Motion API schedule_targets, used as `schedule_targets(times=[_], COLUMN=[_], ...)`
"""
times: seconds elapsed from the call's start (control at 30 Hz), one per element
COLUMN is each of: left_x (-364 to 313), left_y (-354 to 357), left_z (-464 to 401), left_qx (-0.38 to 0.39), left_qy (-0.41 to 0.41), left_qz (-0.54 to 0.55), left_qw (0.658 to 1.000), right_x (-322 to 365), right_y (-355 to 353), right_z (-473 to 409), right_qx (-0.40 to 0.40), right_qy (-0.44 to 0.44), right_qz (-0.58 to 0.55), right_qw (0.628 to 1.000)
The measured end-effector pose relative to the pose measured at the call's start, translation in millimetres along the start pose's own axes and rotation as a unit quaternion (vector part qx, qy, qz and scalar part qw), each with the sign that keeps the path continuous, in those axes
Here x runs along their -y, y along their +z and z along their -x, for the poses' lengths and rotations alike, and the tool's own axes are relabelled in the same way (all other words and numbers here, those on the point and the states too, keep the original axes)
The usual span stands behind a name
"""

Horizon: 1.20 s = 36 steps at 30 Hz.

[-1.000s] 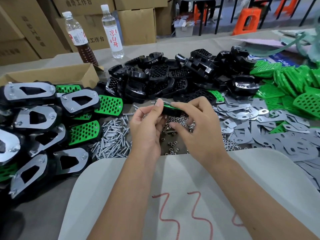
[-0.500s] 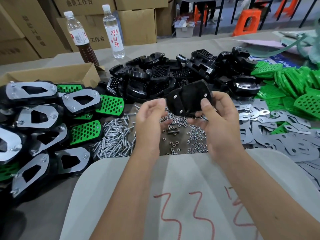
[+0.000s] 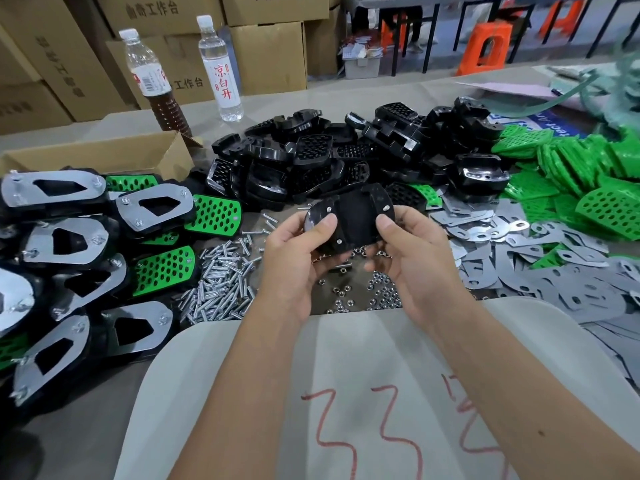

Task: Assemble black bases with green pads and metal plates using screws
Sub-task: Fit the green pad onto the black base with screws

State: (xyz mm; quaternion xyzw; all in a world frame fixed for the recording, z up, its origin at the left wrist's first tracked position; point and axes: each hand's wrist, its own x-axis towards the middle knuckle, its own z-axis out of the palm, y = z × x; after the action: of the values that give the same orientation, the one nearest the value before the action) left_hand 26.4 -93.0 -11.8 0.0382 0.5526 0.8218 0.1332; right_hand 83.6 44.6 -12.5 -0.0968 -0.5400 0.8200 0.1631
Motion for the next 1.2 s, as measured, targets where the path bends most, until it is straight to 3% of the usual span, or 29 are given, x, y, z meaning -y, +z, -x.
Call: schedule_targets(times=[0.1,0.3,0.5,0.67,0.87,0.97,1.13,1.2], left_x=[1.7,5.1,10.4,17.0,25.3,35.8,54.0,58.6], left_y=[2.6,8.7,17.3,33.4,70.2,97.4,141.5,154.2], left_z=[0.5,1.0,3.3,4.9,-1.8,-1.1,4.2,7.6], left_qx=[-0.018,-0.025,-0.023,-0.021,0.022,0.038,0.077,0.083], left_qy=[0.016,0.02,0.034,0.042,0.036,0.017,-0.021,-0.044], left_qz=[-0.008,0.004,0.009,-0.028,-0.056,-0.048,-0.059,-0.068], left_qw=[1.0,0.999,0.999,0.999,0.998,0.998,0.995,0.993], right_x=[-0.3,5.1,18.0,43.2,66.7,87.2,133.3,140.2], right_y=[-2.5,-13.7,-30.1,-71.8,-110.5,-139.2,-195.5,-202.3], right_z=[-2.0,-6.5,-13.7,-25.0,-26.2,-18.4,5.9,15.2], right_qx=[-0.023,0.012,-0.033,-0.048,-0.095,-0.153,-0.154,-0.14], right_qy=[0.001,-0.015,-0.078,-0.116,-0.129,-0.143,0.041,0.098], right_qz=[0.002,0.053,0.186,0.43,0.454,0.517,0.697,0.724], right_qw=[1.0,0.998,0.979,0.894,0.877,0.83,0.699,0.668])
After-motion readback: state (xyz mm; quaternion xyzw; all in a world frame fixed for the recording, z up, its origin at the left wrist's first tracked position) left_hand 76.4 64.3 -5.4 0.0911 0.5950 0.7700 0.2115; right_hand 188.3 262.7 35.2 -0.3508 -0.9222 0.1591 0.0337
